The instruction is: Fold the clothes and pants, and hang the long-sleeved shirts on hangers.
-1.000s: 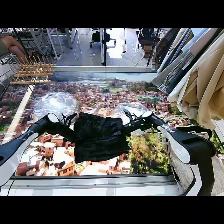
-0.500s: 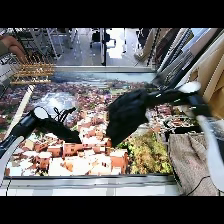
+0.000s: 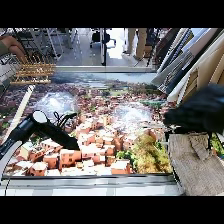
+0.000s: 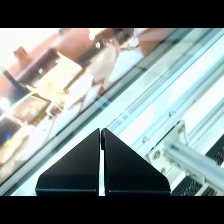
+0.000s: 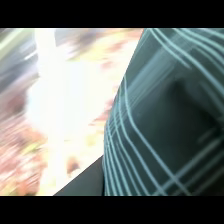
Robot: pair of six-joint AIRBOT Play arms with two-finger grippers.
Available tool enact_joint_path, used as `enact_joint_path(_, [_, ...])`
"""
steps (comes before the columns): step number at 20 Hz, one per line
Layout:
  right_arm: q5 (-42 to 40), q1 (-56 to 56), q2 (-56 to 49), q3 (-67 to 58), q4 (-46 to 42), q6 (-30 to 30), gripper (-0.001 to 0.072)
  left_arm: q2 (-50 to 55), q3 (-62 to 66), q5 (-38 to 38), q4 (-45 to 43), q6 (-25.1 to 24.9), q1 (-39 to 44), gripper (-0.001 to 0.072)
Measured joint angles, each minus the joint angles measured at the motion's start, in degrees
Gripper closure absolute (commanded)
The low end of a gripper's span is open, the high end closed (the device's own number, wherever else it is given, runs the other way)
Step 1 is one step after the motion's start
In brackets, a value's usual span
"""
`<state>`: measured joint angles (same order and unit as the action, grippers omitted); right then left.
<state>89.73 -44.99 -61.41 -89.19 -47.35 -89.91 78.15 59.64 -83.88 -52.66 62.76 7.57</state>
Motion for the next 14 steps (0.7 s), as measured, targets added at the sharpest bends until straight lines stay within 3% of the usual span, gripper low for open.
enact_joint_path(6, [10.4, -18.5, 11.2, 27.0, -15.9, -0.6, 0.0695, 0.0, -3.4, 0.8, 0.0, -3.2, -0.4, 0.0692])
enact_joint_path(7, [11.3, -20.0, 12.1, 31.5, -20.6, -0.6, 0.0611, 0.0, -3.5, 0.9, -0.1, -3.5, -0.8, 0.0692])
enact_joint_path(8, [12.2, -21.2, 12.7, 35.5, -25.6, -0.7, 0.0288, 0.0, -3.7, 0.9, -0.1, -3.7, -1.3, 0.0692])
enact_joint_path(9, [12.8, -21.9, 13.0, 38.3, -30.7, -0.7, 0.0011, -0.1, -3.7, 1.0, -0.3, -3.8, -2.1, 0.0692])
enact_joint_path(14, [8.8, -23.5, 11.9, 37.4, -44.6, 3.6, 0.0008, -0.3, -3.1, 1.1, -2.6, -0.5, -8.3, 0.0692])
